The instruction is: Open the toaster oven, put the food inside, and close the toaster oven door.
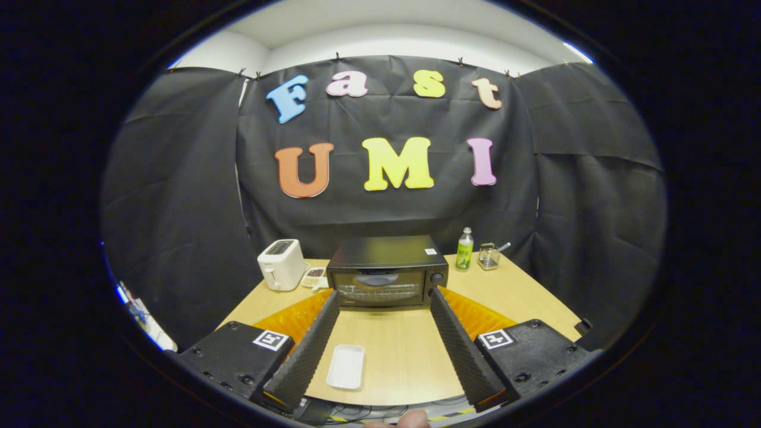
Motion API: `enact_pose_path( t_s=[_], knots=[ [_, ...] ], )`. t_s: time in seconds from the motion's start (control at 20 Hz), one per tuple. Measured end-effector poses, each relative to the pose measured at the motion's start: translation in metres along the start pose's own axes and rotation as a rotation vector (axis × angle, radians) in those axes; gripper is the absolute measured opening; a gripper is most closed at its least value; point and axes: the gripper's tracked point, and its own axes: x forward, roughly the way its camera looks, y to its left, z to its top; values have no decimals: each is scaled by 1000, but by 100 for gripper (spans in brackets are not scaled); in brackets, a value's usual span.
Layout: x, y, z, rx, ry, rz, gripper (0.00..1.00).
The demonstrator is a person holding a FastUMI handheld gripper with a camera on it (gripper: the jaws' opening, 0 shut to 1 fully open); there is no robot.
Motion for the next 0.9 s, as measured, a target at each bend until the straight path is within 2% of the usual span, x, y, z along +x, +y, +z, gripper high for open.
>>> enact_pose_path(
  t_s=[0.7,0.9],
  knots=[
    [8,5,0,-13,4,3,100],
    [9,14,0,-7,10,27,100]
  ],
)
